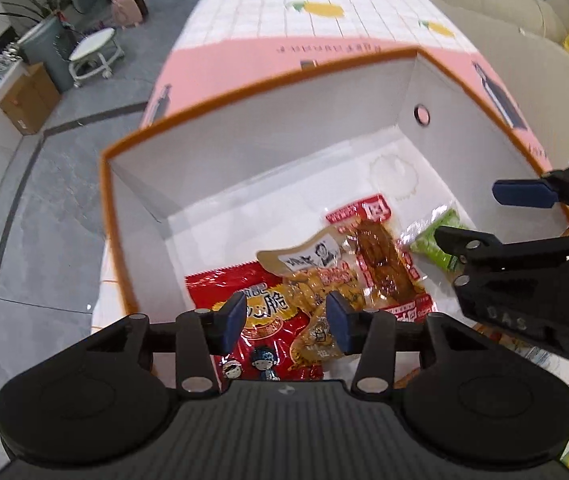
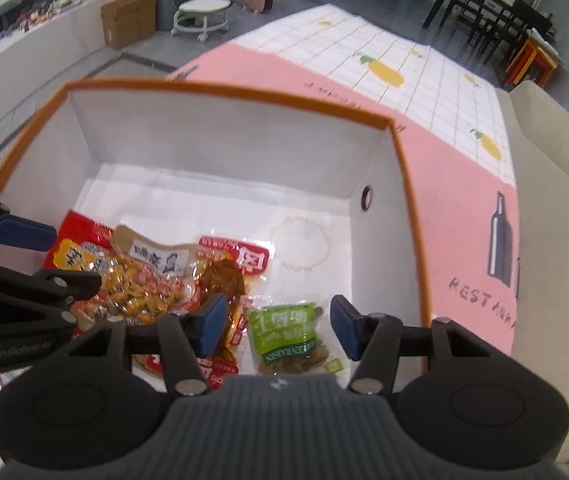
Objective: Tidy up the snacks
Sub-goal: 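Move both tools back over the remaining snacks on the table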
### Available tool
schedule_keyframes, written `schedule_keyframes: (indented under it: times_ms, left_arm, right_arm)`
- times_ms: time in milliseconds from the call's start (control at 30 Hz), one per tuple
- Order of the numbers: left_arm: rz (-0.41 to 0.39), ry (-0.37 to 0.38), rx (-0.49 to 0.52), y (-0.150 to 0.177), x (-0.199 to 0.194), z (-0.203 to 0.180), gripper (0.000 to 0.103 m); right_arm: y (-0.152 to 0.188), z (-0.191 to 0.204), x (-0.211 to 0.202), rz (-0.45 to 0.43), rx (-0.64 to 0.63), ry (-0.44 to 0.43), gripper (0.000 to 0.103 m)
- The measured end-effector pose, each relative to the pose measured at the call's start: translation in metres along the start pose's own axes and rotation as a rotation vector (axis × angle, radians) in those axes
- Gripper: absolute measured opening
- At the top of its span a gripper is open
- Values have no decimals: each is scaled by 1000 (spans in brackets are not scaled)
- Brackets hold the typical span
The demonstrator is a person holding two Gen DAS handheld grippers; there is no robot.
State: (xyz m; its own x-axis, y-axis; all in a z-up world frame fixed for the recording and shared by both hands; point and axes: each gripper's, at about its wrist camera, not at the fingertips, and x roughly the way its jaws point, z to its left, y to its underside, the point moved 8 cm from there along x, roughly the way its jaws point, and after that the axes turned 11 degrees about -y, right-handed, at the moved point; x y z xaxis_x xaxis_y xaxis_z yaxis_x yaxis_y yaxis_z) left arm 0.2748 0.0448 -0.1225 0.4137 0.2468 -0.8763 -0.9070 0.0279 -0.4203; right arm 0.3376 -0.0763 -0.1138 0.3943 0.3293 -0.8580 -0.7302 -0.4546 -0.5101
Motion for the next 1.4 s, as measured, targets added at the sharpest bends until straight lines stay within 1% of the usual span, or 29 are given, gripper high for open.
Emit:
schedule_keyframes:
  times_ms: [100, 200, 300, 500, 600, 667, 867, 1067, 1167, 1267, 1333, 1400]
  left_arm:
    - [-53, -2, -39, 2, -16, 7, 54]
    - [-98, 13, -61, 6, -33, 11, 54]
    - [-144, 35, -66, 14, -50, 11, 54]
    - [-233, 71, -40, 30, -79, 8, 55]
    - [-253, 97, -10, 38, -87, 5, 56]
    - [-263, 117, 26, 44, -91, 2, 57]
    - [-247, 149, 137, 64, -89, -1, 63]
    - [-217, 181, 280, 93, -77, -2, 70]
    - [-182, 200, 358, 110, -64, 0, 72]
    - [-137, 191, 432, 127, -50, 5, 73]
    - [-107, 181, 465, 135, -41, 9, 74]
    - [-81, 170, 476, 140, -33, 13, 74]
  right_arm:
    - [0, -1, -16, -47, 25, 2, 55]
    - [5, 0, -31, -94, 57, -17, 55]
    - [13, 4, -45, -127, 77, -30, 55]
    - [32, 16, -74, -201, 98, -40, 55]
    - [43, 21, -88, -234, 114, -44, 68]
    - [53, 25, -96, -251, 123, -40, 68]
    - [91, 32, -106, -248, 190, -53, 68]
    - [135, 32, -103, -224, 241, -48, 68]
    - [153, 32, -100, -205, 262, -48, 68]
    - [164, 33, -97, -198, 265, -43, 67]
    - [167, 34, -92, -187, 262, -42, 67]
    - [169, 35, -88, -178, 263, -44, 67]
